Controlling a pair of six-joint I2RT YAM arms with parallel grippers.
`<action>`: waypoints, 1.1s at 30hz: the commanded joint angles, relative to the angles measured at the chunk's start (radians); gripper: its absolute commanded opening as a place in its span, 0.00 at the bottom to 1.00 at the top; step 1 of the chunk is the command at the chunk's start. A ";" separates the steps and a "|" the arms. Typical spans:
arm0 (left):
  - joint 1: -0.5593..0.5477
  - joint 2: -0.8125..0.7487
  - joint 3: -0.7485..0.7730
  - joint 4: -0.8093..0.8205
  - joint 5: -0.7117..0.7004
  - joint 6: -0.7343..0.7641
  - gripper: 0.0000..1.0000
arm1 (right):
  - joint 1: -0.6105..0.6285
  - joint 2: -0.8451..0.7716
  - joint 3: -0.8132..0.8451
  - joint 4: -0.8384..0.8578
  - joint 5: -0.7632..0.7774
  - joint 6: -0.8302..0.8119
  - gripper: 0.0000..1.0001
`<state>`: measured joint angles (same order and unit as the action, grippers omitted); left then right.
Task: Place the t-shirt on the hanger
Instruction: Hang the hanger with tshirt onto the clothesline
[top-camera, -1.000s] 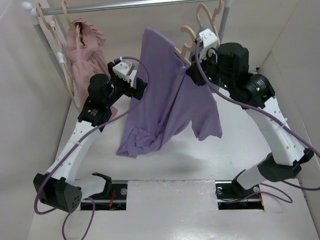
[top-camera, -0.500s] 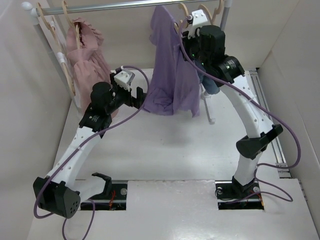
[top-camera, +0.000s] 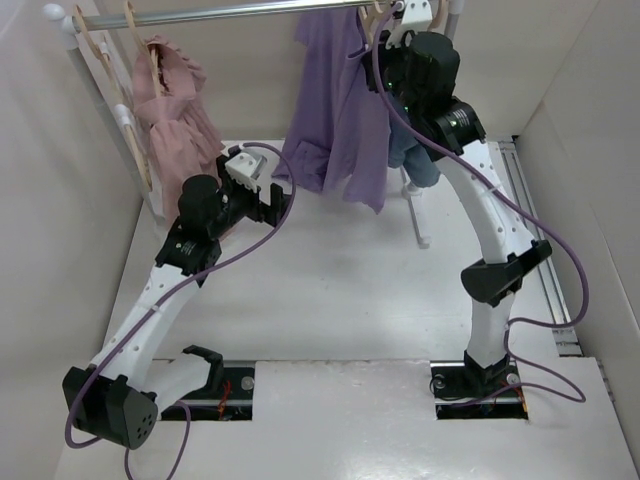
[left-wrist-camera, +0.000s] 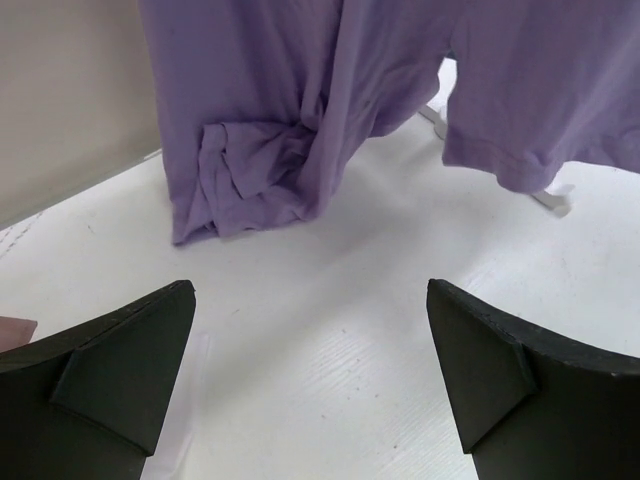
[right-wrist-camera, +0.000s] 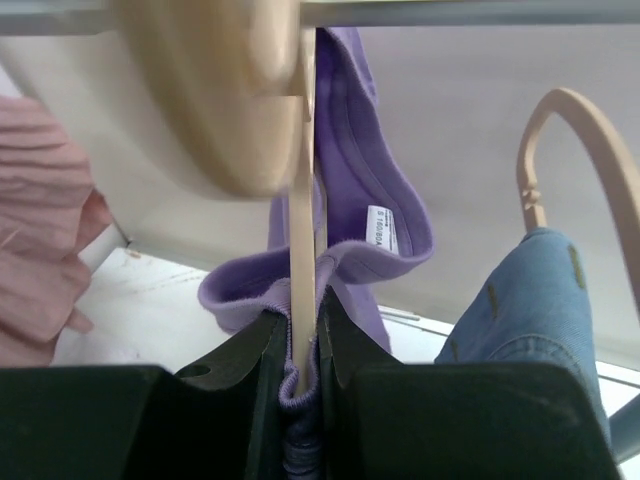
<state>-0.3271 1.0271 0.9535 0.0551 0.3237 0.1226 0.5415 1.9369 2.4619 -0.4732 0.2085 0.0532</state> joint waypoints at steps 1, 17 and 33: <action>0.000 -0.022 -0.013 0.045 -0.011 0.003 1.00 | -0.043 0.045 0.103 0.134 0.000 0.048 0.00; 0.000 -0.022 -0.022 0.045 -0.002 0.012 1.00 | -0.083 0.090 0.021 0.108 -0.080 0.126 0.00; 0.000 -0.032 -0.050 0.063 0.031 0.022 1.00 | 0.015 -0.302 -0.455 0.091 0.081 0.036 0.64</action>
<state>-0.3271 1.0168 0.9089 0.0643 0.3340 0.1410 0.5495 1.7061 2.0129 -0.3954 0.2260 0.1162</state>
